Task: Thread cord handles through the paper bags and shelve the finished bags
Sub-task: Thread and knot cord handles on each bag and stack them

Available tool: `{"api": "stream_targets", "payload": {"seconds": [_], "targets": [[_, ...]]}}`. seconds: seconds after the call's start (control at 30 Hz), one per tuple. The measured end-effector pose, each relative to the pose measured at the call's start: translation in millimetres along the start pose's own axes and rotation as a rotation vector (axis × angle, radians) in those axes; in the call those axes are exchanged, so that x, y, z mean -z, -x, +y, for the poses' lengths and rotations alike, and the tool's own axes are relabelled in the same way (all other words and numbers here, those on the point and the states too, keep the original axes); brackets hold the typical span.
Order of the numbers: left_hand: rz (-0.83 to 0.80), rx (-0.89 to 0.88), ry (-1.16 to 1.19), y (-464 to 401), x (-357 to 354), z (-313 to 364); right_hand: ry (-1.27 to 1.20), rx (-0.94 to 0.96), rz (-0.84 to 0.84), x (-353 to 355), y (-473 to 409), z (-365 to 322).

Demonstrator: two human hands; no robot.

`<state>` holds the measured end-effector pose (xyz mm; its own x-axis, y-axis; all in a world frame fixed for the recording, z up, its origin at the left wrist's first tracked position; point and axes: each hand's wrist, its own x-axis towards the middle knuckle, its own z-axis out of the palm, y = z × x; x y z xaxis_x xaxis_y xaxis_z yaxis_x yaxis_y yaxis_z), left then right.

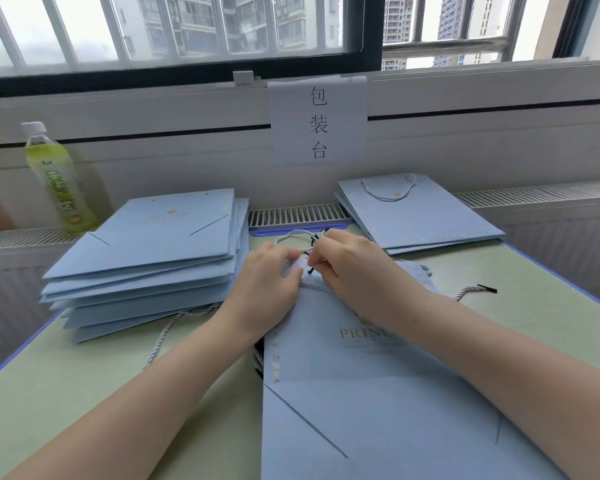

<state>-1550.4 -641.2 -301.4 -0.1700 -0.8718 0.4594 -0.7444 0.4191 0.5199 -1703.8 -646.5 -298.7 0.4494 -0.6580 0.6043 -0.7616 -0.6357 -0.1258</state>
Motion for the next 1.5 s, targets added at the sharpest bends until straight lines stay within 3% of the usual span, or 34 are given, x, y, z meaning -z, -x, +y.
{"api": "stream_targets", "payload": {"seconds": [0.2, 0.33, 0.43, 0.67, 1.0, 1.27, 1.4, 1.5], "targets": [[0.073, 0.049, 0.13, 1, 3, 6, 0.052, 0.104, 0.055, -2, 0, -7], [0.11, 0.198, 0.283, -1, 3, 4, -0.154, 0.068, 0.049, -3, 1, -15], [0.143, 0.24, 0.272, -3, 4, 2, -0.302, 0.0, 0.012, 1, 0, -16], [0.242, 0.082, 0.306, -2, 12, 8, -0.445, -0.161, 0.025, 3, 1, -21], [0.028, 0.157, 0.553, -2, 23, 6, -0.491, -0.091, -0.033, 11, 1, -19], [-0.127, 0.179, 0.514, -3, 29, 9, -0.195, 0.102, 0.105, 8, 2, -16], [-0.153, 0.211, 0.525, -4, 33, 7, -0.217, 0.028, 0.065, 13, 2, -14], [-0.109, 0.186, 0.501, -5, 32, 5, -0.5, -0.141, -0.02, 21, 1, -15]]}}
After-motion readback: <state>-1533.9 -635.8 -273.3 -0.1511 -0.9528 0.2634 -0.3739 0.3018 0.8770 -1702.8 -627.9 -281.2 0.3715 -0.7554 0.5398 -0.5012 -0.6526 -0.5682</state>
